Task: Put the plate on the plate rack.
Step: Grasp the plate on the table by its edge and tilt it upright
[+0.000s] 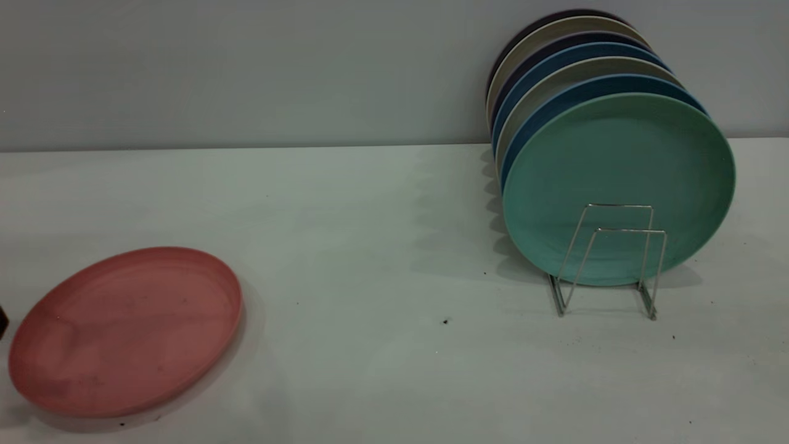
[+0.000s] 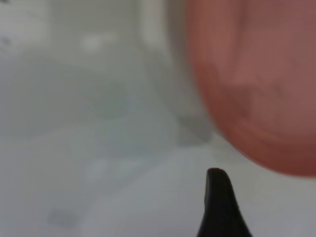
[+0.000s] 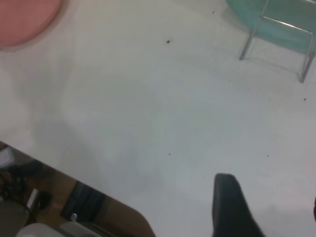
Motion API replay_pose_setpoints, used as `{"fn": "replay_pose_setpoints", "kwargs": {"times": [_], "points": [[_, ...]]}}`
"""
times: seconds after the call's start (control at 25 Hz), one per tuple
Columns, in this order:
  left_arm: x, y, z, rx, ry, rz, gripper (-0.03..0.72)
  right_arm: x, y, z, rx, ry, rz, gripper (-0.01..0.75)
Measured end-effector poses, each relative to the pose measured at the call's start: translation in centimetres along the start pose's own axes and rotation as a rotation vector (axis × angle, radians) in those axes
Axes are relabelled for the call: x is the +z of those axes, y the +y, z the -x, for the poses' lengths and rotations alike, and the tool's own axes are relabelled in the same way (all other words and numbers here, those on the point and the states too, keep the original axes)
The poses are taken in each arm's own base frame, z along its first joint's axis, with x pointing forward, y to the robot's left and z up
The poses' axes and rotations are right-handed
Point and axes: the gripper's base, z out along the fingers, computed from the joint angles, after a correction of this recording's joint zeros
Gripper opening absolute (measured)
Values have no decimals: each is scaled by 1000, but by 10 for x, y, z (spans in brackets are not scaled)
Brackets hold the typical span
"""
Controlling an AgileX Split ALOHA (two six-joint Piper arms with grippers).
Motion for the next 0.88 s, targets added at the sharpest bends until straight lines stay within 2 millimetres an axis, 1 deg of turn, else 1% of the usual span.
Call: {"fn": "replay_pose_setpoints", "kwargs": {"times": [0.12,0.24,0.56,0.72,0.88], "points": [[8,9,7,-19,-3,7,498,0,0,0,-1,0,0,419],[19,12,9,-33,3,11,498,0,0,0,-1,-1,-1,419],[45,16,12,-137,-1,-14,493,0,0,1,-1,-6,-5,419],[57,16,12,-155,-1,-41,457,0,0,1,-1,-7,-5,419],[65,14,13,-162,-16,-84,408,0,-1,1,-1,-7,-6,419]]}}
